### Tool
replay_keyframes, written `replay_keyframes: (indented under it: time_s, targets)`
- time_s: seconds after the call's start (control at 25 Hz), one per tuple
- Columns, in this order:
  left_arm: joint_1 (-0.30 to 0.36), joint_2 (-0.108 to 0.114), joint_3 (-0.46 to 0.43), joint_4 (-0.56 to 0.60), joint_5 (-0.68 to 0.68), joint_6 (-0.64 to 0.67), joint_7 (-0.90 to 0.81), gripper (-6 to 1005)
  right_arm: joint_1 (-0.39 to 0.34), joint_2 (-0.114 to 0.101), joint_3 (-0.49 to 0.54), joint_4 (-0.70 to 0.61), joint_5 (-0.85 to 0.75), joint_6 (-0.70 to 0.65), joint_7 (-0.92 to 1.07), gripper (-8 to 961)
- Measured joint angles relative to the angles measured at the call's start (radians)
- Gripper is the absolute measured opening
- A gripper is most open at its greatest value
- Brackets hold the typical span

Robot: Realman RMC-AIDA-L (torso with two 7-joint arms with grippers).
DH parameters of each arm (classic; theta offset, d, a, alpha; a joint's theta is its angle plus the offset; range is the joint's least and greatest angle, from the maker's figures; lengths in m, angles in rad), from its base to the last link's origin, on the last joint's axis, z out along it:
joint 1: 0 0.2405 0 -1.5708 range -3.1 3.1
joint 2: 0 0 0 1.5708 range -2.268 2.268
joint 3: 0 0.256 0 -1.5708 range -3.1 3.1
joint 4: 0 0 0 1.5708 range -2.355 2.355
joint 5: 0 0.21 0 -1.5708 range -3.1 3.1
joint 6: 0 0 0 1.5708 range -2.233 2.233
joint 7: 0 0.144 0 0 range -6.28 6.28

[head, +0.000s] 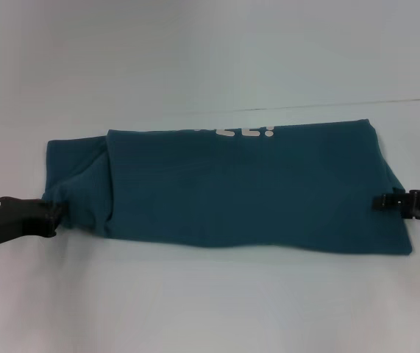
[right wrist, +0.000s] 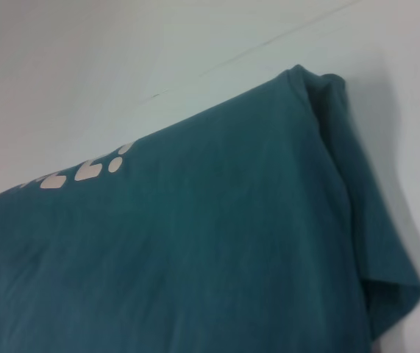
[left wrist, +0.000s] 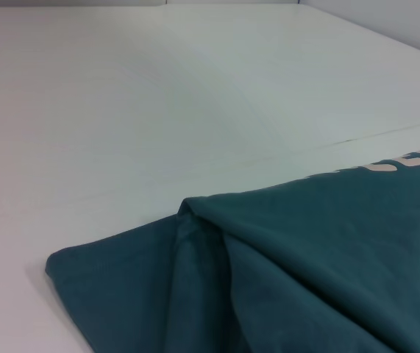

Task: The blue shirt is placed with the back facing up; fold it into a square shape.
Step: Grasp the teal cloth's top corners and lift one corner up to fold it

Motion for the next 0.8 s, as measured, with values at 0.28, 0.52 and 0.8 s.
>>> replay_keyframes:
  time_s: [0.28,0.52,0.8]
  targets:
    - [-0.002,0.0,0.001,0.0,0.001,0.0,-0.001,13,-0.002,-0.001,0.001,0.0,0.0,-0.002,0.0,750]
    - [-0.003,0.0,0.001,0.0,0.0,0.0,-0.001,14,0.005,0.006,0.005,0.0,0.006,0.0,0.0,646]
    - [-0.003,0.0,-0.002,0.0,-0.002,0.0,0.003,14,0.009,0.011,0.007,0.0,0.024,0.001,-0.013,497]
